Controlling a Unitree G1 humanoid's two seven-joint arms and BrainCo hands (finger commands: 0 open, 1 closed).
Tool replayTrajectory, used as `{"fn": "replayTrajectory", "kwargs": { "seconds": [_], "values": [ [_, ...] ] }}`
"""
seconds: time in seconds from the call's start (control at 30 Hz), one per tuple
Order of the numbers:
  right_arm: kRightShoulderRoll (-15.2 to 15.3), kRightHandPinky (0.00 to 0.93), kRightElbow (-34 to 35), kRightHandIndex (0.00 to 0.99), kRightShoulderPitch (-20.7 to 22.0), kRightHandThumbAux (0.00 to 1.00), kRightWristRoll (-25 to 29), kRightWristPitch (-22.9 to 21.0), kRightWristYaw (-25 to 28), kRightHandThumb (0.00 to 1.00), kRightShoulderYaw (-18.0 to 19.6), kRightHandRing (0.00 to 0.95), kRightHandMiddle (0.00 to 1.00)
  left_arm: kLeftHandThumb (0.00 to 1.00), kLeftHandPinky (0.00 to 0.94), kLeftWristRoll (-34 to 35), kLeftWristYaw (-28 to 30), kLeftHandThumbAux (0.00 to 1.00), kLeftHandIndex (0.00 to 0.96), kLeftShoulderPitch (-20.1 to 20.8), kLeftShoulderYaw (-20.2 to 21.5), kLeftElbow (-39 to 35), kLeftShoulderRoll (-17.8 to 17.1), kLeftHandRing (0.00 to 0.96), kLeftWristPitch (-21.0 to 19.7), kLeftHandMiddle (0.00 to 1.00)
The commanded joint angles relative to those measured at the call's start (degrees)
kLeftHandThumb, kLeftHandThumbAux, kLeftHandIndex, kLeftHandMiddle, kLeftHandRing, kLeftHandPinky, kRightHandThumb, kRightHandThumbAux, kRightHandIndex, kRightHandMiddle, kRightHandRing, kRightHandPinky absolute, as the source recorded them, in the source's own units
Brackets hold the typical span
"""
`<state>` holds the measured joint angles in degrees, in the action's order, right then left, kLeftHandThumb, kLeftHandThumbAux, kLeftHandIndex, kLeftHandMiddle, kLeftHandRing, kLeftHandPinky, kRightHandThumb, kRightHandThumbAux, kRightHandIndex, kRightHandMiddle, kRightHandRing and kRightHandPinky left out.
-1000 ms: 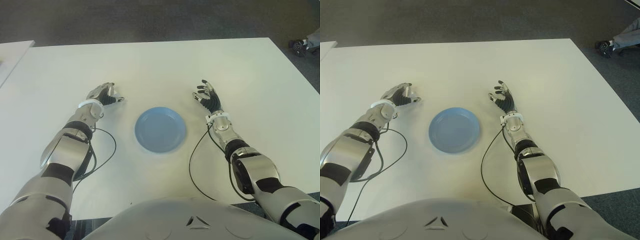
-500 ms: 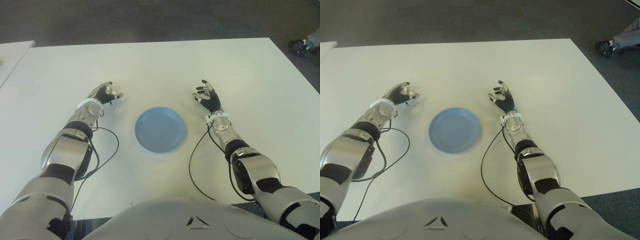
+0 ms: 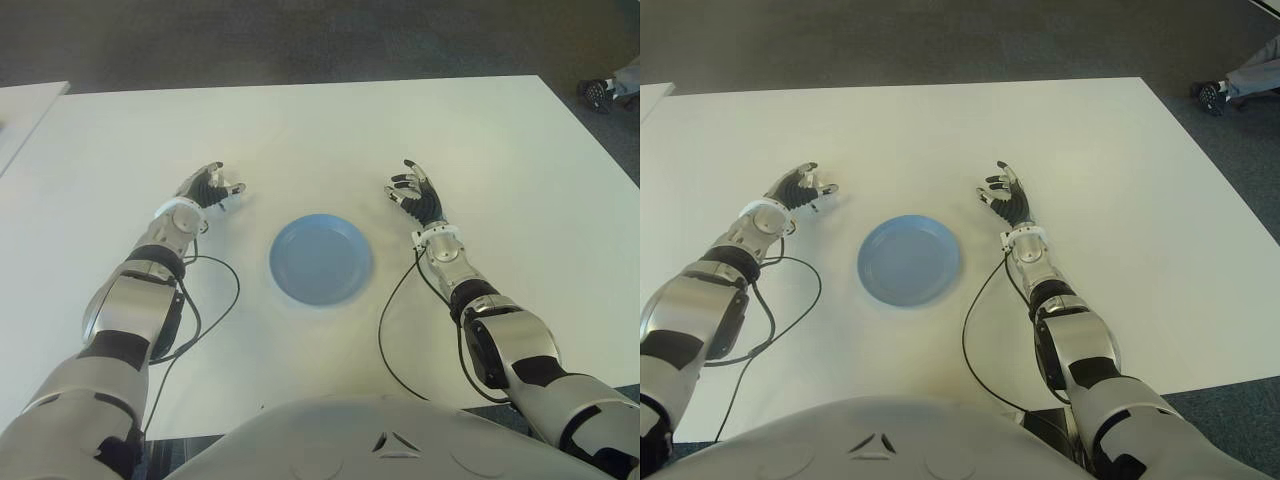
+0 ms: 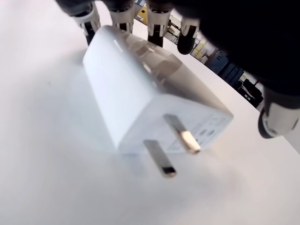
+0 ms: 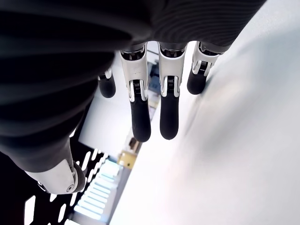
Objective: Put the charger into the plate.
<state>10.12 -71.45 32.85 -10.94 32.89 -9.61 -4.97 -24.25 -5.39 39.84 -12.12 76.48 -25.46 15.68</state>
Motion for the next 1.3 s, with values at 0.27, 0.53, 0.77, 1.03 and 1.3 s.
{"fn": "replayTrajectory", "kwargs": {
  "seconds": [0.27,0.53,0.77,1.03,1.3],
  "values": [
    [-3.2,0.225,-3.3,0.051,-5.3,0.658,0.0,-4.0,5.5,0.026,-0.1,0.298,0.325,0.002,0.006,-6.6,-8.5,0.494,0.0,-3.7,-5.6,1.0,-0.5,0.0,1.2,0.0],
    [-3.3,0.222,-3.3,0.052,-5.2,0.645,0.2,-4.2,5.9,0.03,0.2,0.291,0.312,0.023,0.002,-12.1,-16.8,0.531,0.0,-4.3,-10.4,1.2,-1.6,0.0,2.4,0.0],
    [-3.3,0.206,-3.2,0.053,-5.1,0.654,0.2,-4.3,6.1,0.027,0.2,0.291,0.32,0.055,0.0,-14.9,-21.3,0.513,0.0,-4.4,-13.5,1.4,-2.4,0.0,2.3,0.0],
    [-3.4,0.199,-3.2,0.057,-5.1,0.659,-0.2,-4.0,5.5,0.017,-0.1,0.296,0.332,0.055,0.0,-17.2,-24.4,0.491,0.0,-4.5,-16.3,1.5,-3.2,0.0,2.2,0.0],
    [-3.4,0.196,-3.2,0.058,-5.1,0.654,-0.6,-3.6,4.9,0.002,-0.4,0.298,0.334,0.043,0.0,-19.1,-26.0,0.481,0.0,-4.5,-18.6,1.6,-3.7,0.0,1.7,0.0]
  ]
}}
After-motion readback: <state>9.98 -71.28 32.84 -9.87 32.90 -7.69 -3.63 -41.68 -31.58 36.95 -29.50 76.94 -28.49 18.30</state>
